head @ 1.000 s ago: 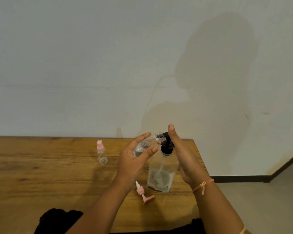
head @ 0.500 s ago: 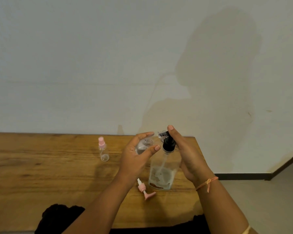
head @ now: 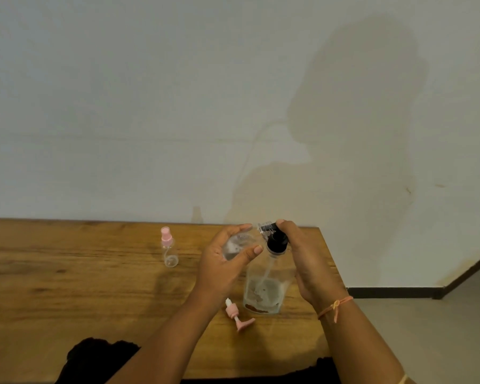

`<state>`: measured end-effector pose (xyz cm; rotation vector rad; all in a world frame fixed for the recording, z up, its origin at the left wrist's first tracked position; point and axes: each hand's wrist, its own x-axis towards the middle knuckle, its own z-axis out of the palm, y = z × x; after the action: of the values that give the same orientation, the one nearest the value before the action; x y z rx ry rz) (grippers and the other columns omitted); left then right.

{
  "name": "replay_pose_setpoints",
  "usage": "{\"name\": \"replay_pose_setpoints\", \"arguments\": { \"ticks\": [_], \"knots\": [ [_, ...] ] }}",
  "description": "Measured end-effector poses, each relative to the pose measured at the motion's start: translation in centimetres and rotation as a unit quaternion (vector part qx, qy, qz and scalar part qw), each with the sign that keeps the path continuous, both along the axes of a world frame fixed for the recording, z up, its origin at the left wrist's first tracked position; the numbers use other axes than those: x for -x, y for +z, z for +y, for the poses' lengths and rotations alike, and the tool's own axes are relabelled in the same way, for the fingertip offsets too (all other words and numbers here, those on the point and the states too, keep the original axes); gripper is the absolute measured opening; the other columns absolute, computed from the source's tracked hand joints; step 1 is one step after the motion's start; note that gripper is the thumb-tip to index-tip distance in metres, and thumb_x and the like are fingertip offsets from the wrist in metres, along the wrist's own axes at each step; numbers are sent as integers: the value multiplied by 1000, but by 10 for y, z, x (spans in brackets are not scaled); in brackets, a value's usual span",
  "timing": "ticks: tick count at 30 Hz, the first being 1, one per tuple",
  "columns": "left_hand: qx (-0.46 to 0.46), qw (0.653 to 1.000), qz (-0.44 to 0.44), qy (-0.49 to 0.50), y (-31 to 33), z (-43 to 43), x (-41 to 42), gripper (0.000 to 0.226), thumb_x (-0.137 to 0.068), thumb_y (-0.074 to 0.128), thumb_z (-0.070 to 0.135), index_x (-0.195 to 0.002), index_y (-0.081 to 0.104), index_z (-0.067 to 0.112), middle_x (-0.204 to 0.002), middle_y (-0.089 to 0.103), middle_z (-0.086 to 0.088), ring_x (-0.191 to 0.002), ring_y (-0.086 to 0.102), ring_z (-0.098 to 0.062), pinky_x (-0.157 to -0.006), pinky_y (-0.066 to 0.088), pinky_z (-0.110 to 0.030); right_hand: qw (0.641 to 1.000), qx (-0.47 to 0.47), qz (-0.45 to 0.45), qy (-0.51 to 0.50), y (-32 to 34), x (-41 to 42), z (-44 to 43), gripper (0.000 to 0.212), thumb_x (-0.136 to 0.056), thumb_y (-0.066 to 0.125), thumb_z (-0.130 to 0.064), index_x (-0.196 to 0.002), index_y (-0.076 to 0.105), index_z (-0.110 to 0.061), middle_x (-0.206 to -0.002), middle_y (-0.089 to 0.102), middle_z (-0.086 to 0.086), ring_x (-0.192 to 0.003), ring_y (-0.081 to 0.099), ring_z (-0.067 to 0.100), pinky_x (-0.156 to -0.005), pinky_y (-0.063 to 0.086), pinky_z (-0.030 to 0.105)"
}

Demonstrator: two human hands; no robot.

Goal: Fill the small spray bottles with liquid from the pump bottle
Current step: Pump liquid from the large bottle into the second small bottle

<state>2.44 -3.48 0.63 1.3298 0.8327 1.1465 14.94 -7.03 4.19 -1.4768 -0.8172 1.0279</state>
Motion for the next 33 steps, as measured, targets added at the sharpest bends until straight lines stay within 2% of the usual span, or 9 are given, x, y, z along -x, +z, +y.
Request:
{"name": "replay_pose_setpoints", "arguments": {
  "ticks": [3,7,12,15,20,23,26,30,33],
  "knots": [
    [-2,1000,5,14,0,1,0,38,-61,72,31,-97,63,33,-105,67,3,-95,64,-5,-74,54,-22,1000,-11,11,13,-1,-1,-1,27,-91,51,-41,-78,68,-25,-80,67,-13,-80,58,1,-74,42,21],
    [-13,1000,15,22,0,2,-1,40,-59,72,37,-98,64,36,-107,66,6,-102,62,-9,-82,54,-27,999,-2,26,27,-1,-4,-2,34,-84,53,-53,-85,73,-25,-95,72,-6,-98,61,8,-99,42,38],
    [-20,999,26,24,1,2,0,39,-61,72,35,-99,63,35,-107,65,9,-100,61,-5,-81,54,-25,999,0,35,26,0,-5,-1,27,-89,53,-42,-83,73,-24,-90,73,-4,-96,61,13,-97,43,44],
    [-11,1000,17,16,-1,2,0,36,-66,73,22,-100,63,29,-101,66,9,-87,64,4,-68,52,-14,1000,10,26,11,0,-3,1,27,-90,52,-37,-79,71,-21,-85,71,0,-91,60,19,-93,45,44],
    [1,1000,1,7,-2,1,0,34,-70,73,11,-99,63,25,-95,67,9,-83,65,4,-63,50,-12,1000,9,4,6,2,0,1,27,-93,49,-29,-73,65,-20,-70,64,-7,-70,55,8,-69,43,27],
    [1,1000,-2,17,-1,1,0,38,-61,73,27,-98,64,30,-101,68,2,-90,65,-3,-69,53,-17,1000,6,18,18,2,-2,-2,26,-91,53,-38,-82,71,-21,-83,71,-6,-85,61,8,-88,48,34],
    [-7,1000,-1,23,0,2,-1,39,-59,73,33,-97,64,33,-103,67,4,-92,64,-3,-73,54,-19,999,9,35,32,3,-3,-4,40,-76,57,-56,-91,74,-23,-95,73,-6,-100,61,10,-105,39,46],
    [-9,1000,1,22,0,2,-1,40,-60,72,34,-98,63,33,-103,67,5,-93,64,-4,-73,54,-19,998,14,25,51,4,-1,-3,57,-68,50,-72,-96,73,-28,-100,72,-8,-103,60,8,-105,39,45],
    [-9,1000,-3,15,1,2,-1,38,-62,72,29,-99,63,31,-101,68,5,-90,64,-2,-71,53,-17,999,23,24,34,3,0,-1,42,-76,53,-62,-93,69,-27,-95,69,-10,-93,59,4,-95,44,36]
  ]
}}
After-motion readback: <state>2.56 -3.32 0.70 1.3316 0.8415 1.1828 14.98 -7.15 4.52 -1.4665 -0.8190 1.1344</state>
